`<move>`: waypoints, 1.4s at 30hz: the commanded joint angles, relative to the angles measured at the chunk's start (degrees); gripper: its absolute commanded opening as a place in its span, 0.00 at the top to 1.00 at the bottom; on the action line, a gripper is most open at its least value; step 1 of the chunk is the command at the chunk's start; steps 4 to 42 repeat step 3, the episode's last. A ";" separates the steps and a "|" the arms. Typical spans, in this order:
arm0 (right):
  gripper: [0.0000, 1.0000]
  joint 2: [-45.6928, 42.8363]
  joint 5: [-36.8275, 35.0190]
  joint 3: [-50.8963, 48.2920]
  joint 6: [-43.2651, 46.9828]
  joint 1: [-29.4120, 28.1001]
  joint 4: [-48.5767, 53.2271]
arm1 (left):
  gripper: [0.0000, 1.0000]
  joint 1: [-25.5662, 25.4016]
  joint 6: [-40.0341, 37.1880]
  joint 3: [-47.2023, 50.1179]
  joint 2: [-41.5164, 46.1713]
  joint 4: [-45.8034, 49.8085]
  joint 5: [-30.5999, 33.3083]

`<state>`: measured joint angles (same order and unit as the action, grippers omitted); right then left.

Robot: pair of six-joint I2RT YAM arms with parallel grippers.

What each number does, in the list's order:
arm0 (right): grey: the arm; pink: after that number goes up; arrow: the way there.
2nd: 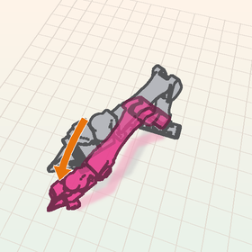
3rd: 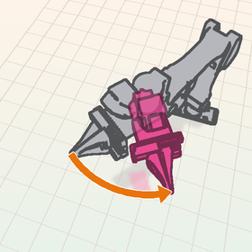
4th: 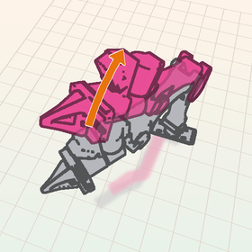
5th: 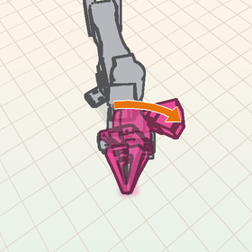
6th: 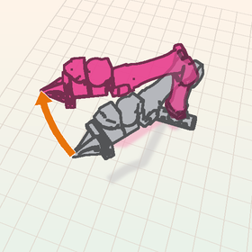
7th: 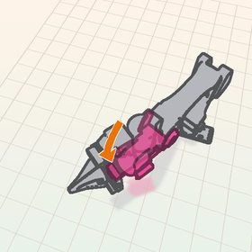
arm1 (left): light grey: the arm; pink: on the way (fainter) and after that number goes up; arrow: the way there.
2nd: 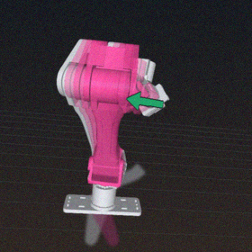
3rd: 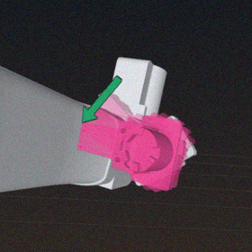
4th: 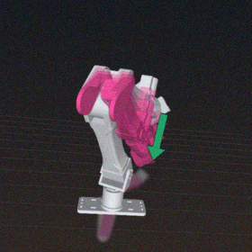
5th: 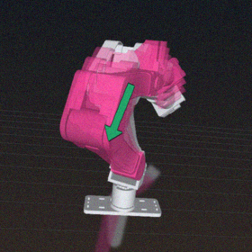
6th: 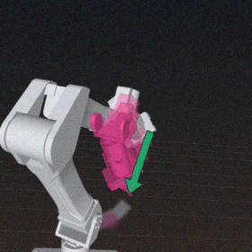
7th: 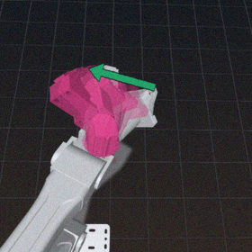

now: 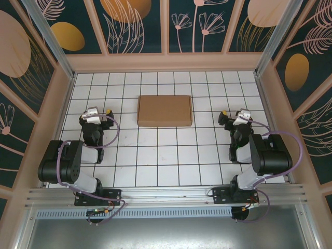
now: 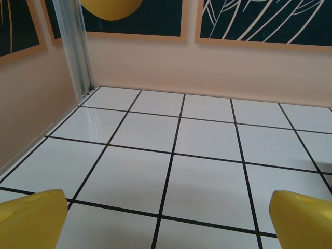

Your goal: Fold the paper box

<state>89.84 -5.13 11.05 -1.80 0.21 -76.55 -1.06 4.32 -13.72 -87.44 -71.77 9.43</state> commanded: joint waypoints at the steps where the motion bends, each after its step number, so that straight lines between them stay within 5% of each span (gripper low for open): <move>1: 0.01 -0.03 -1.73 0.27 0.84 -0.30 -2.09 | 0.01 0.27 0.17 -0.10 0.20 -0.79 -0.31; 42: 0.01 -0.03 -1.73 0.22 0.84 -0.30 -2.09 | 0.01 0.25 0.08 0.39 0.46 -1.48 -0.38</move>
